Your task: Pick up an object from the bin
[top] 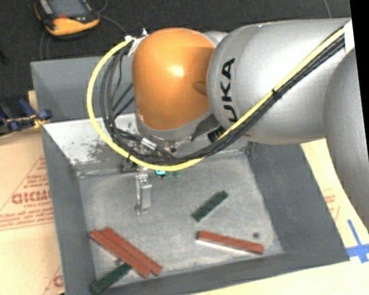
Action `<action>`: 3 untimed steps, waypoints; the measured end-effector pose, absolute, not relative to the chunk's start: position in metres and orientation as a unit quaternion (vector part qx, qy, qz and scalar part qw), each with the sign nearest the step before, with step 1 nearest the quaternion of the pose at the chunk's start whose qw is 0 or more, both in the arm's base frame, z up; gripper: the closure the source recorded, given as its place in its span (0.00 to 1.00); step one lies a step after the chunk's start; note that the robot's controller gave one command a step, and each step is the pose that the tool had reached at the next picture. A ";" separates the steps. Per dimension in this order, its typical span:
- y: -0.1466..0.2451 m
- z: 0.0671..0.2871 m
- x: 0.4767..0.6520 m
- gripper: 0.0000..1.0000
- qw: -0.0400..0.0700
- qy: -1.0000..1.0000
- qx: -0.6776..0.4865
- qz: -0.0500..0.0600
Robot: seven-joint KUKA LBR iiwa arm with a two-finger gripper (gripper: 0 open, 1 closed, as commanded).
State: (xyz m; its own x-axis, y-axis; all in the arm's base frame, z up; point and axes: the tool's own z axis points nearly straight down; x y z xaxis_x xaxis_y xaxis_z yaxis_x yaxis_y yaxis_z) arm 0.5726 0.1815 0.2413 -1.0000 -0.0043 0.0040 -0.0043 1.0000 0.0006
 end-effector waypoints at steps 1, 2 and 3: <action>0.180 0.246 0.574 0.00 -0.002 -1.000 0.000 -0.001; 0.181 0.244 0.575 0.00 -0.003 -1.000 0.000 -0.001; 0.208 0.354 0.524 1.00 -0.005 -0.990 0.141 -0.001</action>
Offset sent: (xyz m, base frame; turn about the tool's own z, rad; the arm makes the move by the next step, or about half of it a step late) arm 0.0044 0.0244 -0.1498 -0.0226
